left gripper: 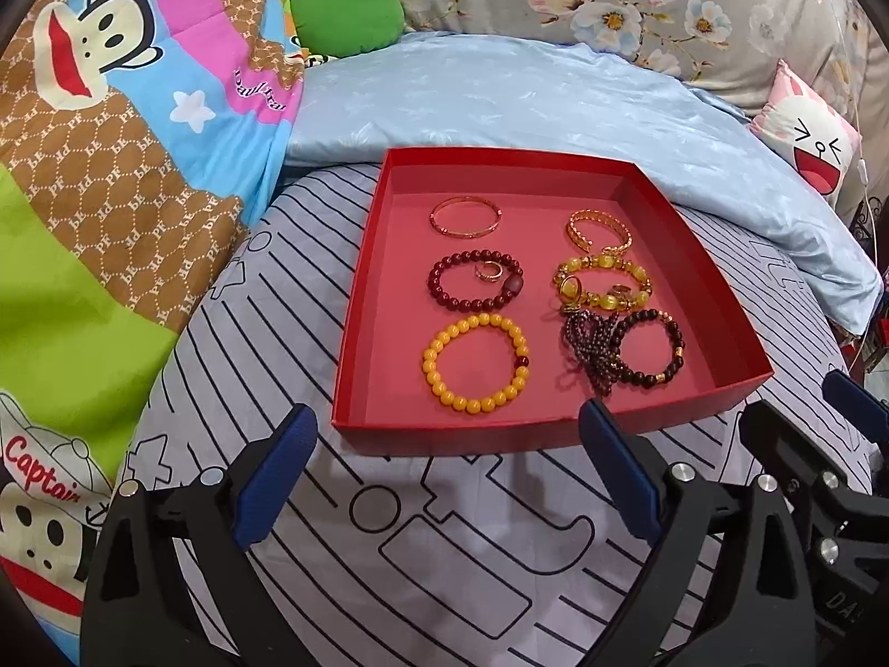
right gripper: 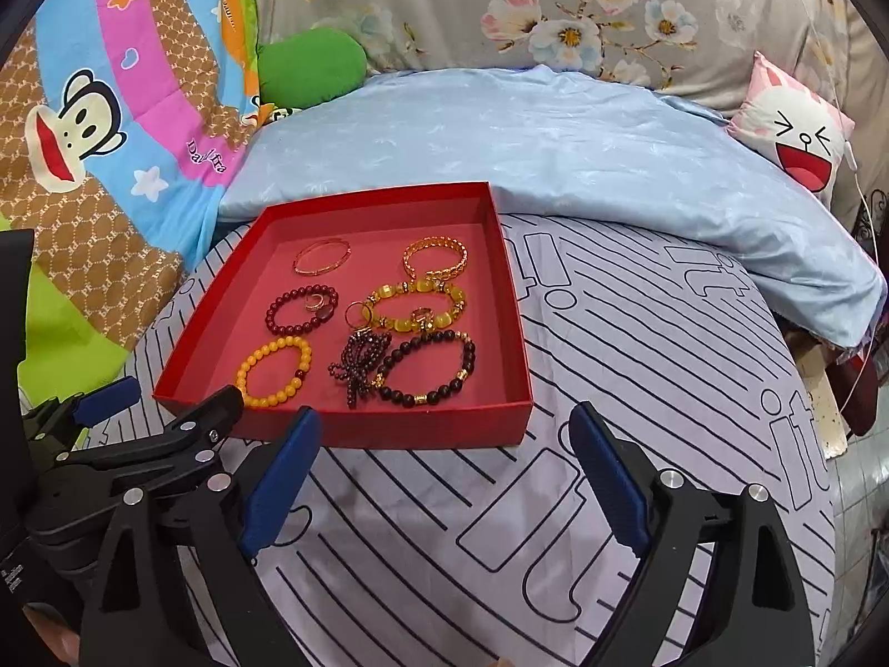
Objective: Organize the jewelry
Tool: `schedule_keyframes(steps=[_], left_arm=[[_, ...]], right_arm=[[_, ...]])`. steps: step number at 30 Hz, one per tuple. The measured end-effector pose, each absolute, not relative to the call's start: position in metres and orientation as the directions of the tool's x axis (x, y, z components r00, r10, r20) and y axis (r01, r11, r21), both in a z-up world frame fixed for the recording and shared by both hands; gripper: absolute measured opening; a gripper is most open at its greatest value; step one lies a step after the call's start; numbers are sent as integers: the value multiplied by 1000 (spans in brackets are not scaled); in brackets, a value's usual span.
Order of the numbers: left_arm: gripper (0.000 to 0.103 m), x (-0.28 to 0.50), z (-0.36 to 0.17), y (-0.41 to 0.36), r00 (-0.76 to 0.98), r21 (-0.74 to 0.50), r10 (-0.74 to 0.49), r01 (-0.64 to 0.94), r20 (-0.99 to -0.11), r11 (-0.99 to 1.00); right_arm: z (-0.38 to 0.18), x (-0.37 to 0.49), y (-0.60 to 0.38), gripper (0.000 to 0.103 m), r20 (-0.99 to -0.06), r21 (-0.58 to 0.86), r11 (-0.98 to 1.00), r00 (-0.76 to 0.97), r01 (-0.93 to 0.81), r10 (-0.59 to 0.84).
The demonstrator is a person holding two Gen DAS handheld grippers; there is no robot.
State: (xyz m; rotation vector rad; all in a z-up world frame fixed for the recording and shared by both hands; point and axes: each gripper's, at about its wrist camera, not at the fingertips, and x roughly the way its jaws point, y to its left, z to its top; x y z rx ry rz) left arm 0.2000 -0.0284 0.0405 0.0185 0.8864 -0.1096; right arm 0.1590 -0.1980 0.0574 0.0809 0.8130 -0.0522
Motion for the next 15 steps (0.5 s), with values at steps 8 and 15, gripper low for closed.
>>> schedule_keyframes(steps=[8,15], left_arm=[[93,191,38,-26,627,-26,-73,85,-776,996],[94,182,38,-25,632,-8,-63,90,-772,996]], right_arm=[[57,147,-193,97,-715,26,996,698,87,-42],[54,140,-194,97,-721,25,995,692,96,-49]])
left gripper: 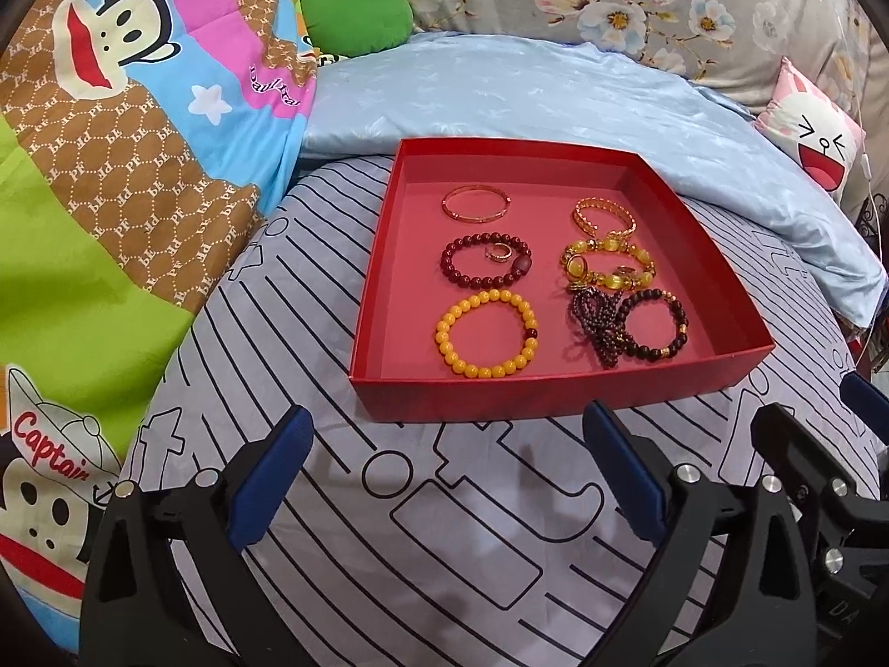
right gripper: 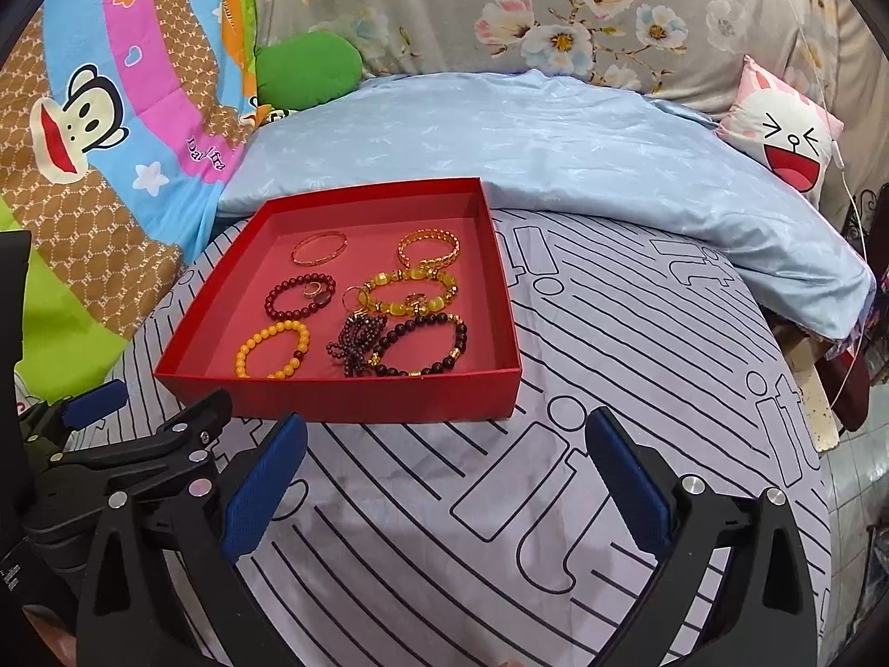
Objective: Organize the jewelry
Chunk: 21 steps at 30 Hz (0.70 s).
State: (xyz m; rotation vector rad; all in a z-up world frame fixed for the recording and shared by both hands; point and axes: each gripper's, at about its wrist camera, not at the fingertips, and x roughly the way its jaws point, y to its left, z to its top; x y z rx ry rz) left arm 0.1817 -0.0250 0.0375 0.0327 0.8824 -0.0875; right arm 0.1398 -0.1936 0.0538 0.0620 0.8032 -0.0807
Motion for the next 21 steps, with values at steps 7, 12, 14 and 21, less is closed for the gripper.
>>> schedule_keyframes(steps=[7,12,14,21], left_arm=[[94,175,37,-25,634,-2,-59,90,-771,996],[94,172,39,-26,642,12,-46,87,-766,996],[94,171,39,-27,643,15,-43,85,-765,996],[94,171,39,-28,643,27,-30,80,-766,996]], right_arm=[[52,133,-196,97,-719,31,994,693,107,-52],[52,131,-196,97,-716,27,994,695,110,-58],[53,129,-197,97,-714,23,993,698,113,-63],[52,128,-198,97,-717,26,993,695,113,-60]])
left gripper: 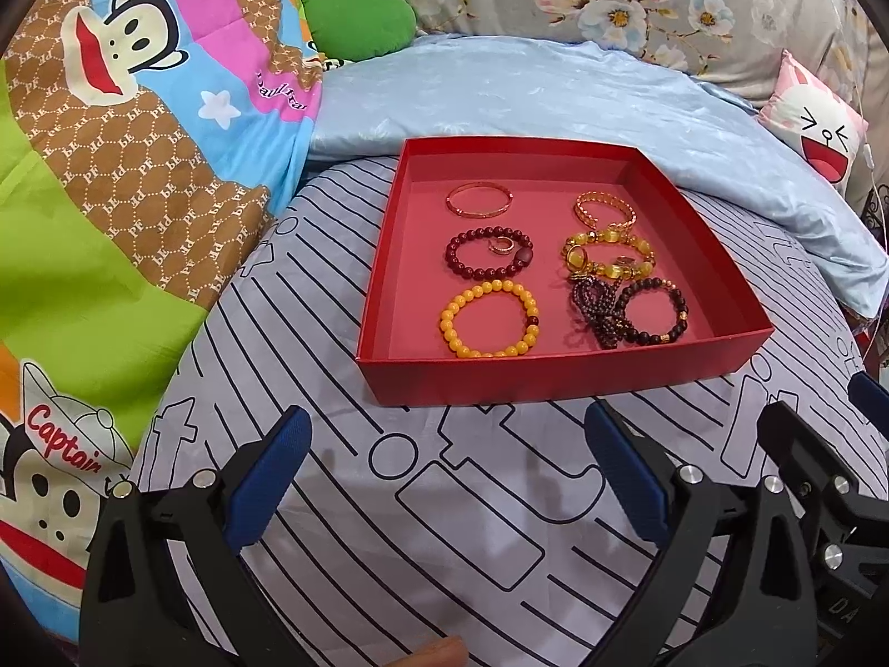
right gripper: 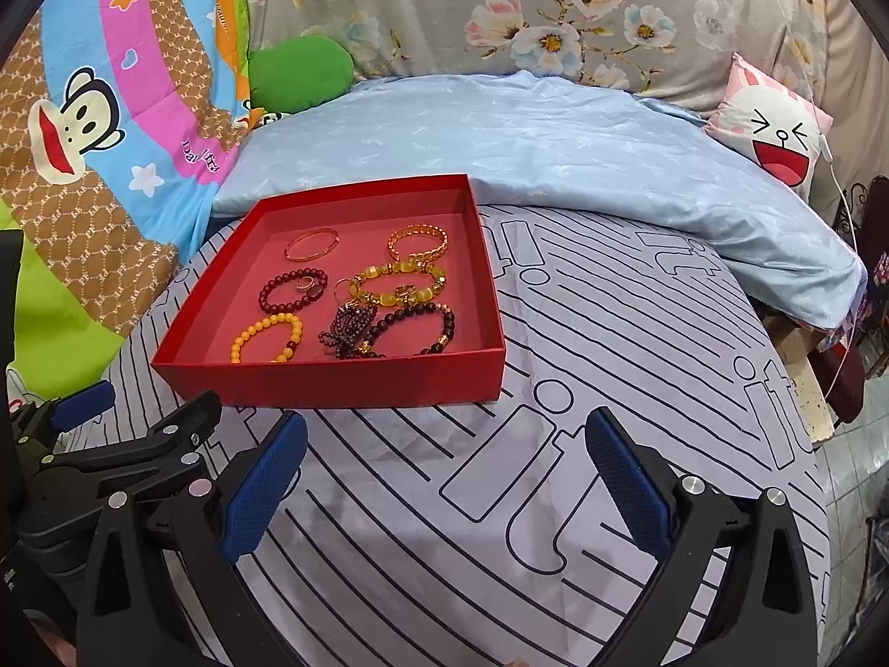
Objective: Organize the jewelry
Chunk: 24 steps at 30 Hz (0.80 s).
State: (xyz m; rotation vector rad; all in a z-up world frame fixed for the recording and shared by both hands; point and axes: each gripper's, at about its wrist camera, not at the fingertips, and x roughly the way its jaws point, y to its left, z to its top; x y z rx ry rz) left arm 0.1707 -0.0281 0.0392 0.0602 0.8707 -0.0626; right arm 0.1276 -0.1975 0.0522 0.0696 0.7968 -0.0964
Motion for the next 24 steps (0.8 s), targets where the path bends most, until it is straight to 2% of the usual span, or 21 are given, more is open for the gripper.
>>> schedule_keyframes(steps=[24], left_arm=[[94,170,34,-28,630,32,-21,72,-776,997]], right_arm=[[49,126,-197,97,-719,24,993,692,117,-64]])
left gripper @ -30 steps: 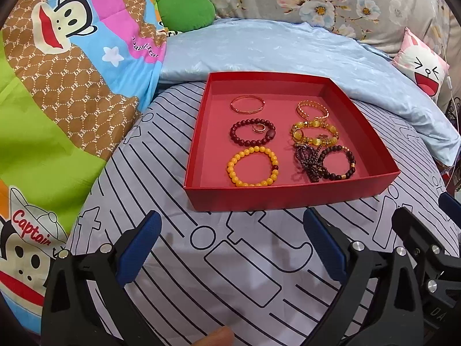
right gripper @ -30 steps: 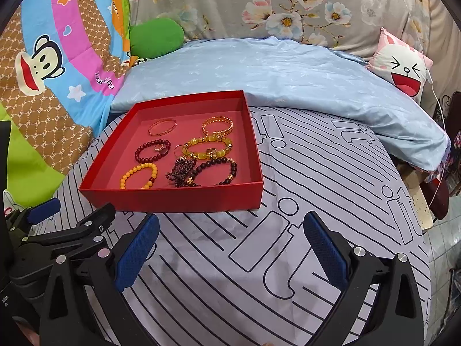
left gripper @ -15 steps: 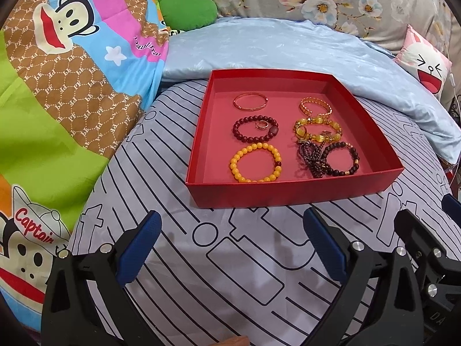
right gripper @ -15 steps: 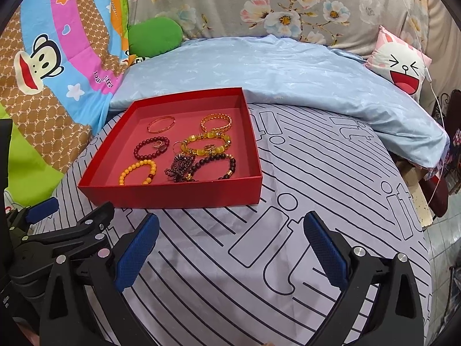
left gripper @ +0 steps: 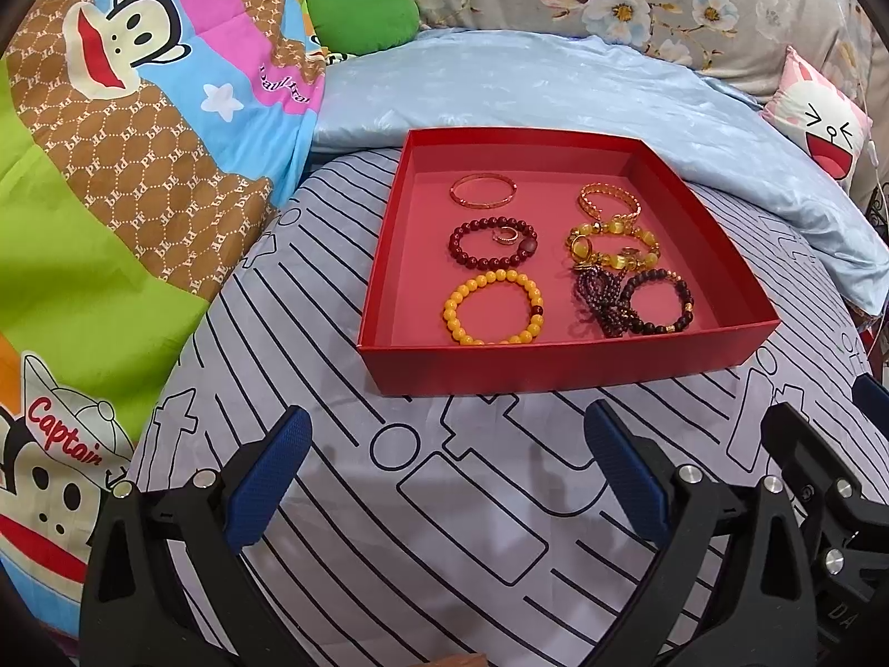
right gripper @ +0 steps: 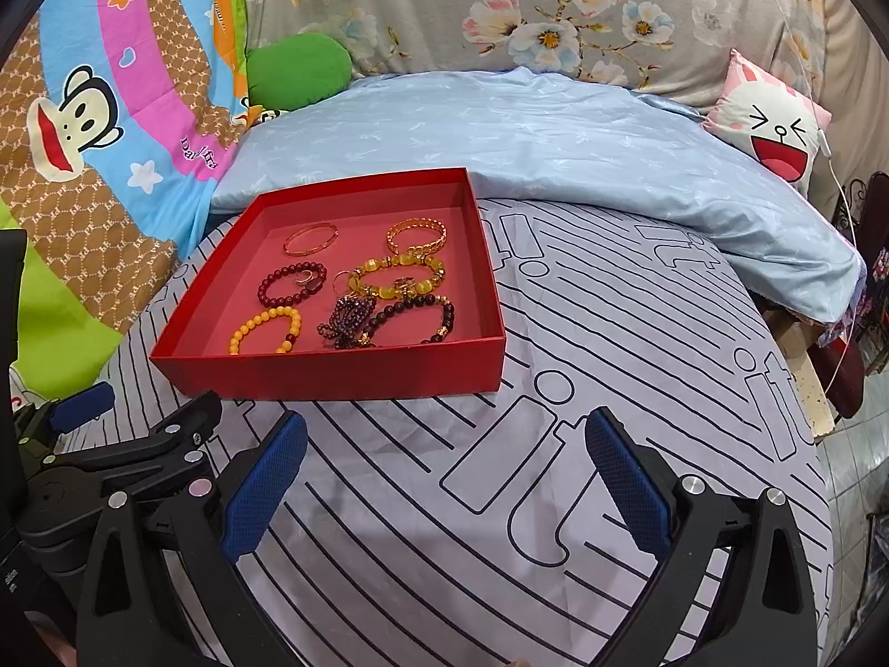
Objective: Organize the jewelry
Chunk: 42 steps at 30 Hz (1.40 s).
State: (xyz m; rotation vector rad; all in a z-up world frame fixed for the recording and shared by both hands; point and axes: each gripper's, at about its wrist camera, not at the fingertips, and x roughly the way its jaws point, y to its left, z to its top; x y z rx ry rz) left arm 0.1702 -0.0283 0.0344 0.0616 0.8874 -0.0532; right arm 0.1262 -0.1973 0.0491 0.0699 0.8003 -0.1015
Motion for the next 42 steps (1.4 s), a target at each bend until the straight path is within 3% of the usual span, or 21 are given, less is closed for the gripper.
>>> schedule_keyframes(steps=[42], left_arm=[[89,171,30,-27,615,46,1,57,-789,997]], right_arm=[[45,125,-195,97,-723,22,993,688,117,-65]])
